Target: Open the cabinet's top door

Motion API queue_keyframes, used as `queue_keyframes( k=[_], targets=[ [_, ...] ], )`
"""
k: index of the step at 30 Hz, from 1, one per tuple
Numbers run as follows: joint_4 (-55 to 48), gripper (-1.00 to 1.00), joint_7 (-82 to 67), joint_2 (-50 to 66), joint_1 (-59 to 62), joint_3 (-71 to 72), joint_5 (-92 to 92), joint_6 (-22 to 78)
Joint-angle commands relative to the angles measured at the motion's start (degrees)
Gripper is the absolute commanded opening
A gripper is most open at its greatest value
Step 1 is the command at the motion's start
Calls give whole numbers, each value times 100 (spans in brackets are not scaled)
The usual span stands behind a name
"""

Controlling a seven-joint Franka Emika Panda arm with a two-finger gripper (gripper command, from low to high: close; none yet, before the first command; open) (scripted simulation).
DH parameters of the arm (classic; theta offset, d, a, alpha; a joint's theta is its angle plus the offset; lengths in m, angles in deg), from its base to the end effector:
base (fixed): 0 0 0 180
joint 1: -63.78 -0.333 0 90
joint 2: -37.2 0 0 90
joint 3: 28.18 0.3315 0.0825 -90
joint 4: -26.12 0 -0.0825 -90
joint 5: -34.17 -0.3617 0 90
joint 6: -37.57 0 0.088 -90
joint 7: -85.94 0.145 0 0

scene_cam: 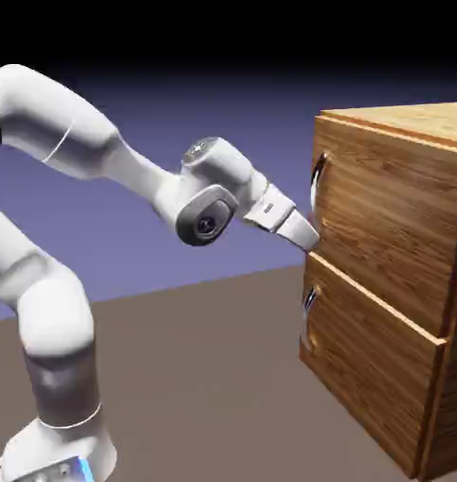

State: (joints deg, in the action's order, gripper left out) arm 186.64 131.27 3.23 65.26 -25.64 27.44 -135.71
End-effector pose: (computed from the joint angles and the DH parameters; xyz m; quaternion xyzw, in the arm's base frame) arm 0.3886 -0.0006 0.4692 -0.8305 0.3911 -0.3578 0.1713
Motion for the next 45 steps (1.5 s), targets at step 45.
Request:
queue_keyframes(
  k=[45],
  targets=[
    [-805, 0, 4797, -2173, 3617, 4235, -11215, 1220]
  ],
)
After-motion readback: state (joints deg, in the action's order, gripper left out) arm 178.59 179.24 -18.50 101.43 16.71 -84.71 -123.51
